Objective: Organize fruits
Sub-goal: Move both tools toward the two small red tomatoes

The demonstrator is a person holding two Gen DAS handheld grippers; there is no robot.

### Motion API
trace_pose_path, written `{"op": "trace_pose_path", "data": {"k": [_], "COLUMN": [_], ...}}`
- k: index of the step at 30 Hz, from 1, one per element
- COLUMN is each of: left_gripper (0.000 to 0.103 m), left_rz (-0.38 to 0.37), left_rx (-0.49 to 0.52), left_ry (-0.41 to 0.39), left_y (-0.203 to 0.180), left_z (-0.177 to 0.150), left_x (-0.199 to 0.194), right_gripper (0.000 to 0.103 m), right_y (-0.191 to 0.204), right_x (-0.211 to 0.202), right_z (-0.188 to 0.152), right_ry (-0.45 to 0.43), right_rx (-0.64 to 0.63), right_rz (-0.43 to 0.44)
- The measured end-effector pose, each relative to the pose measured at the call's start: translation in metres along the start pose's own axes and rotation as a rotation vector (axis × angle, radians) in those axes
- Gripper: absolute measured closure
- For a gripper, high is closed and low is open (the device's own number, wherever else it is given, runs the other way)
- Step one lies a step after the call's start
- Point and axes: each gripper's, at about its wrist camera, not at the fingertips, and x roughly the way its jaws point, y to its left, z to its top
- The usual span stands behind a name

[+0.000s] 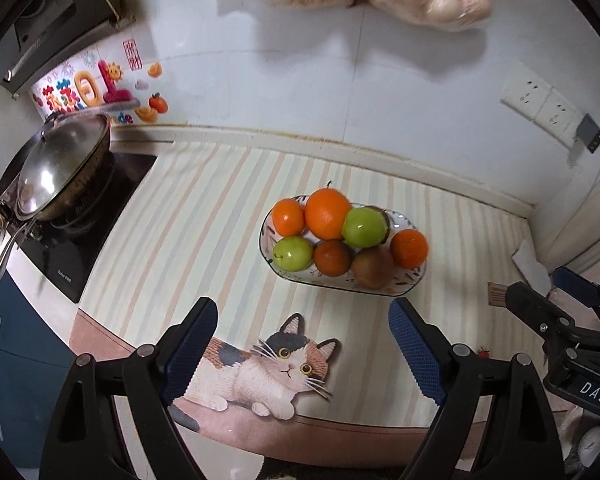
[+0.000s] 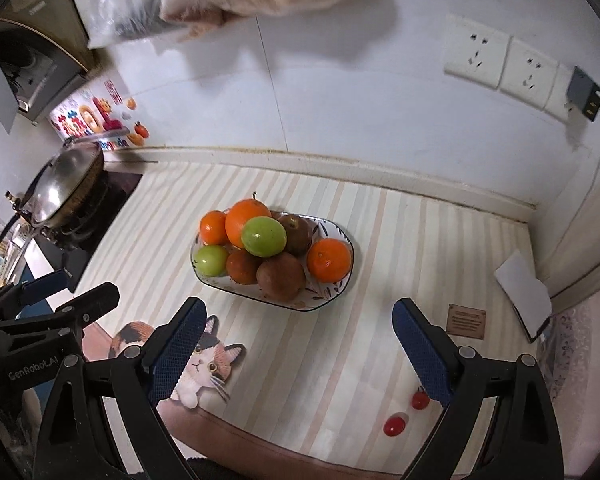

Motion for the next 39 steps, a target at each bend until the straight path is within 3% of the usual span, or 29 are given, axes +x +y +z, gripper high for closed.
{"op": "trace_pose_path", "data": {"k": [14, 19, 24, 26, 28, 32, 34, 36, 39], "left_gripper": [0.015, 0.015, 0.015, 0.015, 0.015, 0.015, 0.015, 0.015, 0.015], "left_rz": [-0.021, -0.018, -0.018, -0.019, -0.023, -0.021, -0.026, -0.039, -0.092], "left_rx": [0.028, 0.019, 0.042, 0.062, 0.101, 0.174, 0.215, 0.248, 0.290], "left_ry": [-0.038, -0.036, -0.002, 0.020, 0.049, 0.101, 0.140, 0.180, 0.255], "left_y": [-0.009, -0.007, -0.019, -0.028, -0.043, -0.073, -0.091, -0.110, -0.139], "left_z": [-0.017, -0.018, -0.017, -0.018, -0.021, -0.028, -0.033, -0.039, -0.052], "left_x": [-0.035, -0.032, -0.010, 0.002, 0.018, 0.049, 0.069, 0.088, 0.115], "right_gripper": [0.007, 0.007, 0.008, 0.014, 0.030, 0.040, 0.051, 0.056, 0.064], "right_y": [0.011, 0.002, -0.041, -0.066, -0.086, -0.129, -0.146, -0.163, -0.182], "right_x": [-0.056, -0.048, -0.017, 0.002, 0.015, 0.055, 0.074, 0.096, 0.111], "right_z": [-0.010, -0.014, -0.032, -0.045, -0.058, -0.102, -0.122, -0.145, -0.166], "right_ry": [-0.075, -0.048, 0.037, 0.086, 0.119, 0.210, 0.250, 0.310, 0.327], "right_rx": [-0.008, 0.031, 0.151, 0.214, 0.254, 0.345, 0.399, 0.483, 0.572], "right_rz": [0.020, 0.052, 0.044, 0.029, 0.018, -0.043, -0.035, -0.003, 0.016]}}
